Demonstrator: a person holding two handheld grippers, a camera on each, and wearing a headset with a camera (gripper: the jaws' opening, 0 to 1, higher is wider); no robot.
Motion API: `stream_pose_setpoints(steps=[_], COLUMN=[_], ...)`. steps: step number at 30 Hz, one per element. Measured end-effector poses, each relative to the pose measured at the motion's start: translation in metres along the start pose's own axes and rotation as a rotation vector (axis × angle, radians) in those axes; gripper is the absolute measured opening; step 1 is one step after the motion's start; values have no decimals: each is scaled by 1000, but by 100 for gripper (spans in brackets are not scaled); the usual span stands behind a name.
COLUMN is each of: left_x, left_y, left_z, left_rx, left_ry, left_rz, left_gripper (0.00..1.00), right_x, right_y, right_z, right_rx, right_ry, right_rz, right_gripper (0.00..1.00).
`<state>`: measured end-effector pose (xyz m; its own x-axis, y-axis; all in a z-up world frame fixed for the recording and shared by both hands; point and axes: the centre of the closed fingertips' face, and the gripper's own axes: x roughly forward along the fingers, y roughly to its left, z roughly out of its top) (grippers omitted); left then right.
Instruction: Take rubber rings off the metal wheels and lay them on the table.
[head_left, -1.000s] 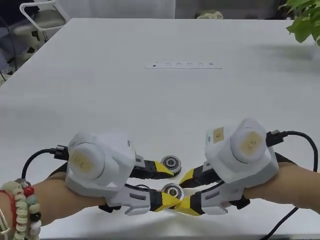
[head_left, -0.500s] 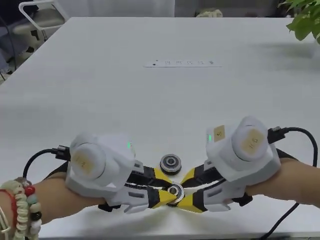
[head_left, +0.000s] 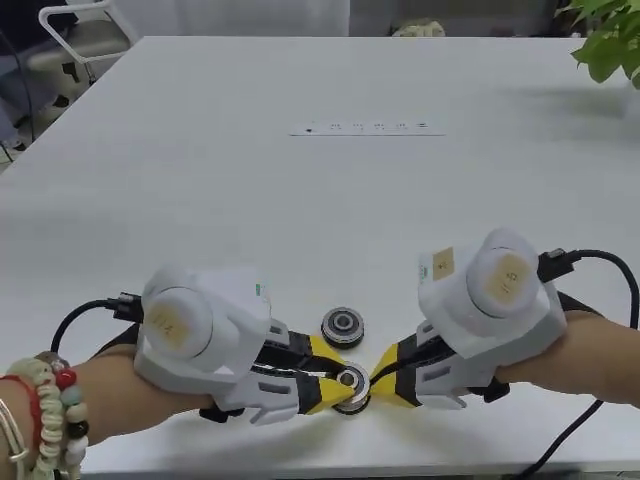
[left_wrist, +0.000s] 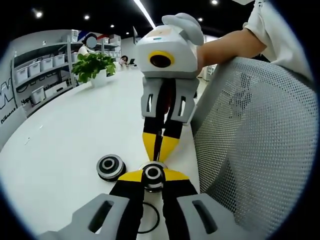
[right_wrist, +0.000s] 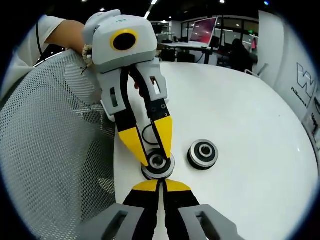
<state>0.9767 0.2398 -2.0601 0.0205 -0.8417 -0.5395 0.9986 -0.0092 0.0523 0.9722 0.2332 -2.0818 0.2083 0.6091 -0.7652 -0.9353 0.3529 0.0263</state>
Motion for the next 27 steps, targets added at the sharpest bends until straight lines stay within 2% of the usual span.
stream_pose_setpoints(steps=[3, 4, 6, 7, 10, 12, 13, 14, 15, 19, 22, 26, 27], left_x=[0, 0, 0, 0, 0, 0, 0, 0, 0, 0, 0, 0, 0], left_y=[0, 0, 0, 0, 0, 0, 0, 0, 0, 0, 0, 0, 0], left_z=[0, 0, 0, 0, 0, 0, 0, 0, 0, 0, 0, 0, 0], left_rx=[0, 1, 4, 5, 3, 2, 2, 1, 1, 2, 1, 1, 1], left_ry=[0, 0, 2, 3, 3, 2, 2, 1, 1, -1, -2, -4, -4], left_rz=[0, 0, -2, -3, -3, -4, -4, -4, -4, -4, -4, -4, -4], left_gripper=[8, 8, 8, 8, 8, 8, 8, 8, 8, 8, 8, 8, 8], right_x=[-2, -3, -7, -9, -12, -10, -8, -6, -5, -1, 1, 5, 5], right_y=[-2, -7, -14, -18, -15, -10, -6, -3, -1, 7, 7, 7, 6], right_z=[-1, 0, -1, 0, 0, -1, -2, -4, -6, -2, 1, 4, 3], right_rx=[106, 119, 218, 276, 315, 294, 262, 195, 170, 176, 164, 159, 135], right_ry=[-1, -8, -14, -35, -60, -58, -51, -26, -9, -22, -40, -53, -46], right_rz=[1, -19, -36, -40, -6, 18, 26, 28, 30, 64, 55, 53, 43], right_gripper=[0, 0, 0, 0, 0, 0, 0, 0, 0, 12, 17, 18, 17])
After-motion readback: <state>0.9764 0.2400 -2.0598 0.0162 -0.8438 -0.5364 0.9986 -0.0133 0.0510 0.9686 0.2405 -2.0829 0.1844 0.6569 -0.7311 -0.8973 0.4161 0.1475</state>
